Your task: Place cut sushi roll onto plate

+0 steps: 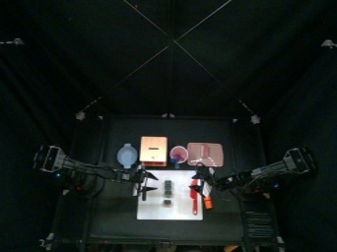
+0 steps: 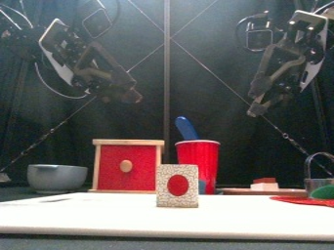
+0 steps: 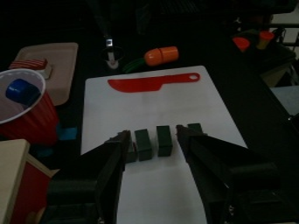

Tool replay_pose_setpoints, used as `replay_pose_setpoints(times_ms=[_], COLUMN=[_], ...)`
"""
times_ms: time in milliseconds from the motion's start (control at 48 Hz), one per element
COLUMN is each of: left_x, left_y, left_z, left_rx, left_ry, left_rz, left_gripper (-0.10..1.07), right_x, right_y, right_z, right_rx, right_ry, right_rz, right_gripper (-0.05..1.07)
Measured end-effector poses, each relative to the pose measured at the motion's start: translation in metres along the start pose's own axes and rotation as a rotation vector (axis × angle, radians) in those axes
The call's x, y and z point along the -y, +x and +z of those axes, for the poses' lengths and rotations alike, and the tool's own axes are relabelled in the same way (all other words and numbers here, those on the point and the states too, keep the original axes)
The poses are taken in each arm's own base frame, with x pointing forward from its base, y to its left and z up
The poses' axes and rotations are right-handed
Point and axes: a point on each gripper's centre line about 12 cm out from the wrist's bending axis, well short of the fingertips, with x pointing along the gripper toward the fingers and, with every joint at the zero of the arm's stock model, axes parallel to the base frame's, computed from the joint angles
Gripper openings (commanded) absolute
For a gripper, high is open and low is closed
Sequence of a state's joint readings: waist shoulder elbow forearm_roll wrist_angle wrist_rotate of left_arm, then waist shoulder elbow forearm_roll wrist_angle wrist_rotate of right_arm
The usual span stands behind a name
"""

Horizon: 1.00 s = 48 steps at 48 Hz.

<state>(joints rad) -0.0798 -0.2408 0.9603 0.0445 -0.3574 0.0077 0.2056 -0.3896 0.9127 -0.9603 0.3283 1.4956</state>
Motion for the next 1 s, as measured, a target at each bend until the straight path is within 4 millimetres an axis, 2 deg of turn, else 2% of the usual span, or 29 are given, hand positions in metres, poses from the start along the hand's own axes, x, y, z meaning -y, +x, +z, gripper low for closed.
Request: replay_pose_setpoints(times_ms=[250,396,583,667,833,1000], left_x=[-0.008,-0.014,-0.022,-0.024,-0.027,-0.027], left_y=[-0.017,-0.03,-0.038,-0.039,-0.044,-0.05], left_z=[-0.003,-0.008,-0.016,-0.021,-0.036,-0.041], left_rx=[0.013,0.019,0.009,-0.004,-0.04,-0.046], left_ry=[-0.009,-0.017,-0.025,-0.027,-0.034,-0.038], left_rz=[0.027,0.049,0.077,0.085,0.097,0.103], left_gripper=[0.84,0.85,0.85,0.85,0.85,0.84], right_x=[-0.007,-0.008,-0.004,0.002,0.013,0.015], right_y=[0.044,0.049,0.057,0.072,0.108,0.129], right_z=[0.013,0.029,0.051,0.057,0.057,0.059], right_rx=[-0.072,-0.104,-0.241,-0.293,-0.369,-0.388], right_ry=[0.017,-0.086,-0.223,-0.241,-0.241,-0.24], right_rz=[-0.027,-0.076,-0.121,-0.092,-0.048,-0.047], right_gripper=[0.88,0.88,0.88,0.88,0.88,0.88])
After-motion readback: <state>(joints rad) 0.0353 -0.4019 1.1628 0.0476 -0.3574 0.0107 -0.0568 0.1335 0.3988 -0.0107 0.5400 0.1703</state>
